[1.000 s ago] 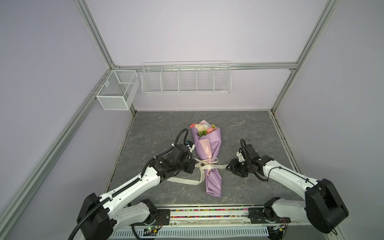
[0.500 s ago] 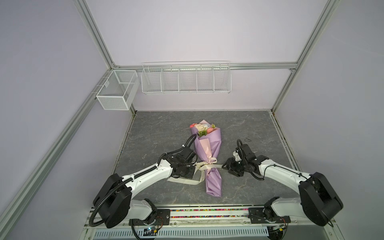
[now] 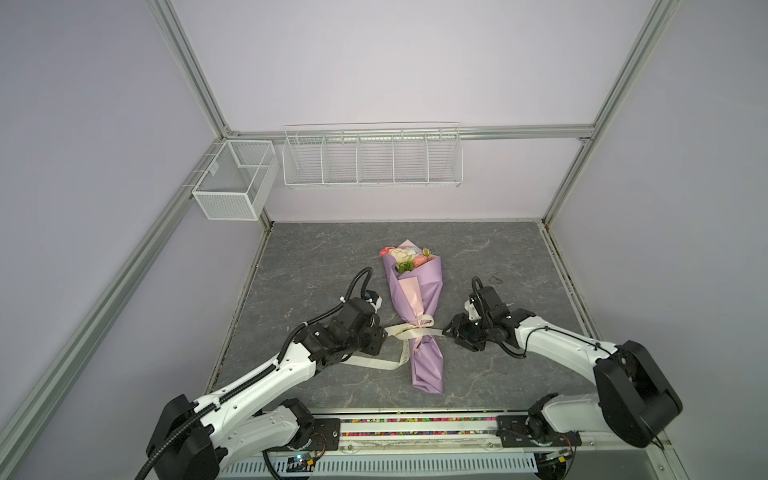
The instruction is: Tie the bouquet of fake flowers
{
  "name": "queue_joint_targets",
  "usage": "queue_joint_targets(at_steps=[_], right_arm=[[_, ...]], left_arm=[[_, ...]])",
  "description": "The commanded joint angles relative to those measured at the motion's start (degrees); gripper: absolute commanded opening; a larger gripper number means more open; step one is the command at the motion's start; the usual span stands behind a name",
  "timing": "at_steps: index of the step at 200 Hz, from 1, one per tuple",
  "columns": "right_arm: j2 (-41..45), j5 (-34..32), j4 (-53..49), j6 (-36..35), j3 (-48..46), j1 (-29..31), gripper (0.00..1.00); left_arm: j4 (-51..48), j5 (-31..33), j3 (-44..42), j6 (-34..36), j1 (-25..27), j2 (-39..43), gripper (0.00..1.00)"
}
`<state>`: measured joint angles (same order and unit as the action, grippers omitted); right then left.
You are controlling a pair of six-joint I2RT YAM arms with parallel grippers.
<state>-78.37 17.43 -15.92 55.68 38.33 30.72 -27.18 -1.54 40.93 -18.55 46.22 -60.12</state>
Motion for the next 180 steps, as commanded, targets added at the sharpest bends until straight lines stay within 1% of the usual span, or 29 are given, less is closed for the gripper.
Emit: queue_joint_targets(at_steps=[1,12,29,53,68,95,146,161,180], right_arm=[[1.8,-1.1,0.5,-0.2,1.3,0.9,0.52],[2.5,-1.3,0.4,-0.6,1.7,1.3,0.51],[3.0,-1.9,-0.4,-1.0,2.1,2.0,0.5],[3.1,-2.0,-1.0,-1.3,2.5,2.4,0.5],[3.1,-2.1,-1.1,-1.3,2.6,2.5,0.5],[3.7,-2.5,-1.5,-1.3,2.6,2.7,0.5],[4.6,-2.8,-2.7,-1.3,2.9,2.6,0.51],[5.0,-2.8,-2.9,-1.3,2.8,2.7,0.51],[5.3,-2.8,-3.0,-1.2,3.0,2.6,0.51]], left_arm=[[8.1,-5.0,1.5,12.6,-0.2,-2.3,0.45],[8.2,-5.6,3.7,17.0,-0.2,-5.6,0.45],[8.3,-6.6,7.1,21.5,-0.2,-11.2,0.45],[6.5,-8.9,12.2,26.1,-0.2,-18.7,0.45],[5.7,-8.0,14.4,27.2,-0.2,-22.4,0.45],[5.3,-8.6,17.1,29.5,-0.2,-27.5,0.45],[4.6,-11.3,19.7,31.8,-0.2,-32.5,0.44],[4.3,-10.5,20.0,31.6,-0.2,-34.1,0.43],[4.6,-9.6,20.8,30.4,-0.2,-35.6,0.39]])
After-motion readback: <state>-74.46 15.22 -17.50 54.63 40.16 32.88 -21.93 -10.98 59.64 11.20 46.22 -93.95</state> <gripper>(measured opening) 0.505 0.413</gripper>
